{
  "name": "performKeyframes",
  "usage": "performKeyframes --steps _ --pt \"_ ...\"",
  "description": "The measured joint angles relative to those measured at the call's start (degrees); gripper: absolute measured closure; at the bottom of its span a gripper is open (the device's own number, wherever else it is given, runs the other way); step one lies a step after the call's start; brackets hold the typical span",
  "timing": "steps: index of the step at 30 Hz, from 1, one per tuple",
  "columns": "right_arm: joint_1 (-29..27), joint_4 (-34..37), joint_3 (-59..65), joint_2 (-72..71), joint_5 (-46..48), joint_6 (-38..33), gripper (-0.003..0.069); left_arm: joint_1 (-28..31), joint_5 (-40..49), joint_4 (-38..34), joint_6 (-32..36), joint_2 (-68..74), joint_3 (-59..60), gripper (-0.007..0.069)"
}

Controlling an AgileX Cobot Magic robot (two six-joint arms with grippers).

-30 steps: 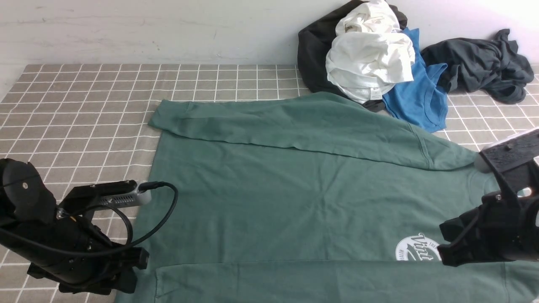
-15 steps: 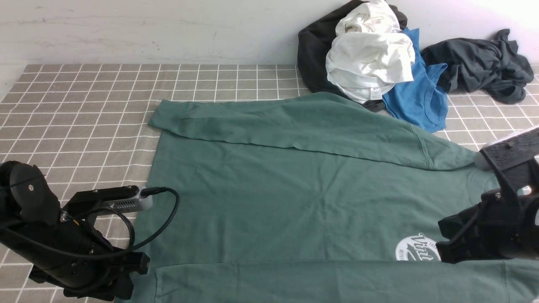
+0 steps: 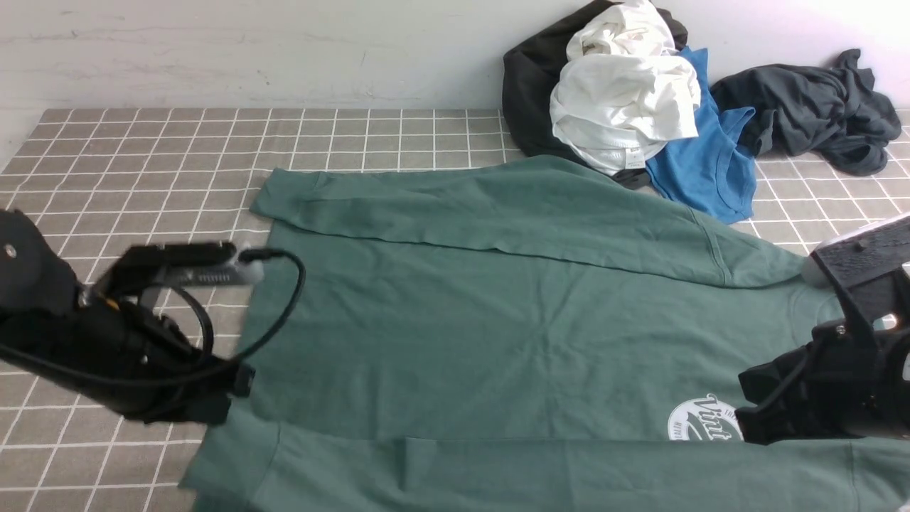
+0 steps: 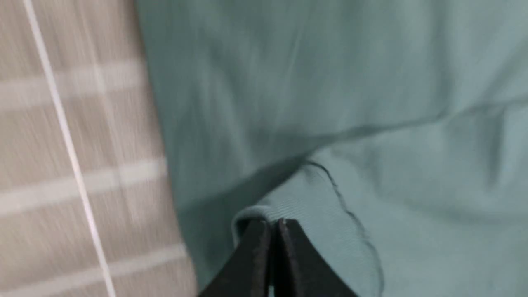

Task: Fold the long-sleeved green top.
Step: Use the left arm to drag and place the cuff at the centered position on the left edge of the fabric

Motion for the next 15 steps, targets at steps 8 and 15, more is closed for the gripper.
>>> performKeyframes --steps 8,15 --pt "0.0 -0.9 0.0 0.0 -0.1 0.0 0.0669 0.0 -3.4 0.1 4.6 0.7 -12.8 0.0631" --pt "0.0 -0.9 0.0 0.0 -0.1 0.0 0.0669 0.0 -11.6 0.1 5.0 13.4 -15.6 0.0606"
